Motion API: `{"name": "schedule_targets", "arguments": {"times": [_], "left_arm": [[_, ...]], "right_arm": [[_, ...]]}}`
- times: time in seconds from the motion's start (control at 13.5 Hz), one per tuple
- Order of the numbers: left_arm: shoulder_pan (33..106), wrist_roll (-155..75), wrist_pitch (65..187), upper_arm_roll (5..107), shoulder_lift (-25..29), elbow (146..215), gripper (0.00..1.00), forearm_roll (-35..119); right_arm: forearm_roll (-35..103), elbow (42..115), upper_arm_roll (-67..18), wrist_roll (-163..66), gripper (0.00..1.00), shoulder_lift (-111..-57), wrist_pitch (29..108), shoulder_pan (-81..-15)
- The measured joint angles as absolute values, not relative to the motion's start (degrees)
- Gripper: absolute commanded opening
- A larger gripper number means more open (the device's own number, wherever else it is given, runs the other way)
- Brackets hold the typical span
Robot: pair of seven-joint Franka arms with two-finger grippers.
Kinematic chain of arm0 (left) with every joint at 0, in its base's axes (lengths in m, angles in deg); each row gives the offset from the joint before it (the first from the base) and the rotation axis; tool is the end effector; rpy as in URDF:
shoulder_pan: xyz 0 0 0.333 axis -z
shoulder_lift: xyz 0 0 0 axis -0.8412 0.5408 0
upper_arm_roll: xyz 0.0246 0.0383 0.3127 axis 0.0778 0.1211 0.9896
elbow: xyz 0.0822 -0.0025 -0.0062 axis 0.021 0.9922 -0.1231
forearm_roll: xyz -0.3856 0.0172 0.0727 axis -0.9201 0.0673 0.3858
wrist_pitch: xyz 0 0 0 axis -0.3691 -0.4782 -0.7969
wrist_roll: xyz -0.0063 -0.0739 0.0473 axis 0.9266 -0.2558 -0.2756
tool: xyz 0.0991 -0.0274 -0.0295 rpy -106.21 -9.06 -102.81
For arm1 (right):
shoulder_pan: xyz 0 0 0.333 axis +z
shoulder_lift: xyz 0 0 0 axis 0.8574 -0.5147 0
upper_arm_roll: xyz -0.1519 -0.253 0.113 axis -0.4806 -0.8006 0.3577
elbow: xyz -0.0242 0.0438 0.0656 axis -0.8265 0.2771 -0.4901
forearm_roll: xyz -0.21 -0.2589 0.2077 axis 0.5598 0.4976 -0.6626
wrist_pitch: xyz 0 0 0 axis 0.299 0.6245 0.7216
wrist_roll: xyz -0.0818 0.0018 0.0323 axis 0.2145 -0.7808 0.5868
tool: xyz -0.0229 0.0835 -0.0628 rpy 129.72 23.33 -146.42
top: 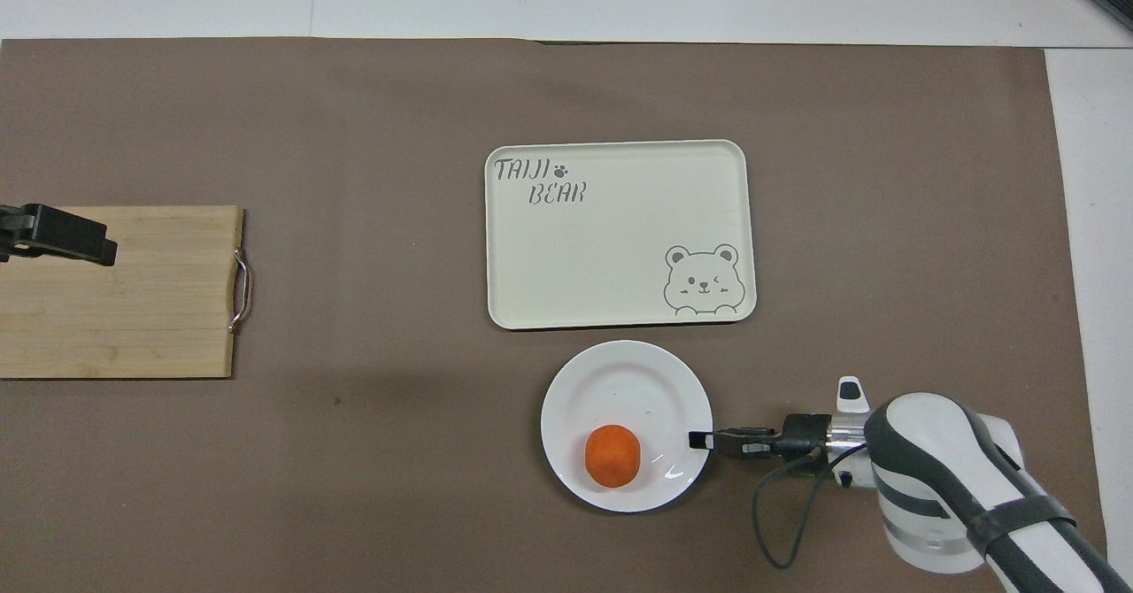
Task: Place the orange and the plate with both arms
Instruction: 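Grip the white plate rim with the right gripper, then slide the plate with the right gripper onto the cream tray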
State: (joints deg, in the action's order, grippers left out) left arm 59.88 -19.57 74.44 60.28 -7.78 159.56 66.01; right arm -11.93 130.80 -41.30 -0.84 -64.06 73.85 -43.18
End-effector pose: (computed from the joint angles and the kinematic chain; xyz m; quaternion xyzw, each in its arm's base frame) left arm 0.5519 -0.0131 0.6305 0.9984 -0.0535 -0.0139 0.0126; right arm 0.3610 0.0824 0.2389 -0.8820 -0.0006 -0.0005 0.4712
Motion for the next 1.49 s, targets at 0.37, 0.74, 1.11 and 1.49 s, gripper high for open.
{"name": "schedule_targets", "arguments": {"times": [0.37,0.74,1.11,1.49], "left_arm": [[59.9,-19.6,74.4,60.3,-7.8,159.6,1.0,66.0],[59.9,-19.6,74.4,60.3,-7.8,159.6,1.0,66.0],[59.9,-19.6,74.4,60.3,-7.8,159.6,1.0,66.0],[59.9,-19.6,74.4,60.3,-7.8,159.6,1.0,66.0]], "right_arm": [[-12.7,130.6,-41.3,-2.9,0.0,-64.1,72.9,-43.5],[-13.8,128.6,-41.3,-7.2,0.0,-64.1,71.7,-43.5],[-13.8,123.8,-41.3,-12.2,0.0,-64.4,71.7,-43.5],[-13.8,113.5,-41.4,-19.6,0.0,-70.1,71.6,-44.0]]}}
